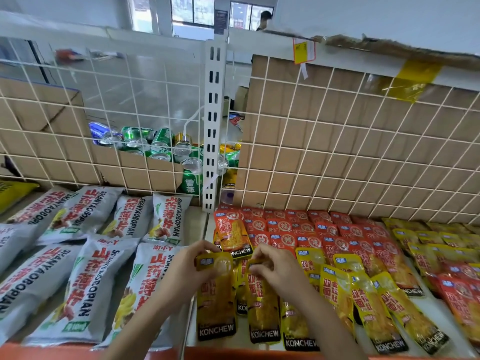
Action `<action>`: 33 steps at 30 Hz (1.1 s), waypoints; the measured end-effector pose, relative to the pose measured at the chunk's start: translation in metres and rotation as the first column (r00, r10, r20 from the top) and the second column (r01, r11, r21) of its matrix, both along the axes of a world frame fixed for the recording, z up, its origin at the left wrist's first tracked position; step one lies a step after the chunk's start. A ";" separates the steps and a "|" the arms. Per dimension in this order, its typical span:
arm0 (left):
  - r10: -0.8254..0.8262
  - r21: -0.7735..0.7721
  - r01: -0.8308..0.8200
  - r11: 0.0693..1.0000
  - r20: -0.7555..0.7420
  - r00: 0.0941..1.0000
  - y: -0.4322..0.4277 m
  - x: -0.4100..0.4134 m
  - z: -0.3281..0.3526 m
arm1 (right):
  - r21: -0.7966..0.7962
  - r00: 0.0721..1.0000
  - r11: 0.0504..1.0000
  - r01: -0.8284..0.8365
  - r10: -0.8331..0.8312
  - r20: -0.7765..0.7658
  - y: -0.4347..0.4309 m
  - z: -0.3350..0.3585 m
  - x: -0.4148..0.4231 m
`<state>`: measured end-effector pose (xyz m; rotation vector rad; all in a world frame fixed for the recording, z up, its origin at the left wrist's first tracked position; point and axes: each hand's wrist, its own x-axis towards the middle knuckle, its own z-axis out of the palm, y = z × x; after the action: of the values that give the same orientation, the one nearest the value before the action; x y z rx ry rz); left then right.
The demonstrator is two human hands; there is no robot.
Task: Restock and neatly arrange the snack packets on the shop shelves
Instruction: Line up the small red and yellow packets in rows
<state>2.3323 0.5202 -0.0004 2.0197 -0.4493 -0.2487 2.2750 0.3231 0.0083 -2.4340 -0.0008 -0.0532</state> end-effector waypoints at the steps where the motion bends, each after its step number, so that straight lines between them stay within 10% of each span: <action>1: 0.003 -0.048 -0.004 0.999 -0.029 1.000 0.001 0.000 0.001 | 0.024 1.000 1.000 0.011 -0.012 0.005 -0.001 0.002 0.000; 15: 0.020 -0.354 -0.054 0.934 -0.098 0.995 0.005 0.001 0.024 | 0.082 0.921 0.946 0.315 -0.325 0.213 -0.014 0.024 -0.030; 33: -0.338 -0.352 0.334 0.874 0.054 0.940 -0.052 -0.044 0.031 | 0.278 0.540 0.603 0.748 -0.796 0.275 -0.036 0.023 -0.206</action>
<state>2.2880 0.4682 0.0305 1.5753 -0.7852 -0.3611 2.0694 0.2866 0.0314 -2.0561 0.9034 -0.8995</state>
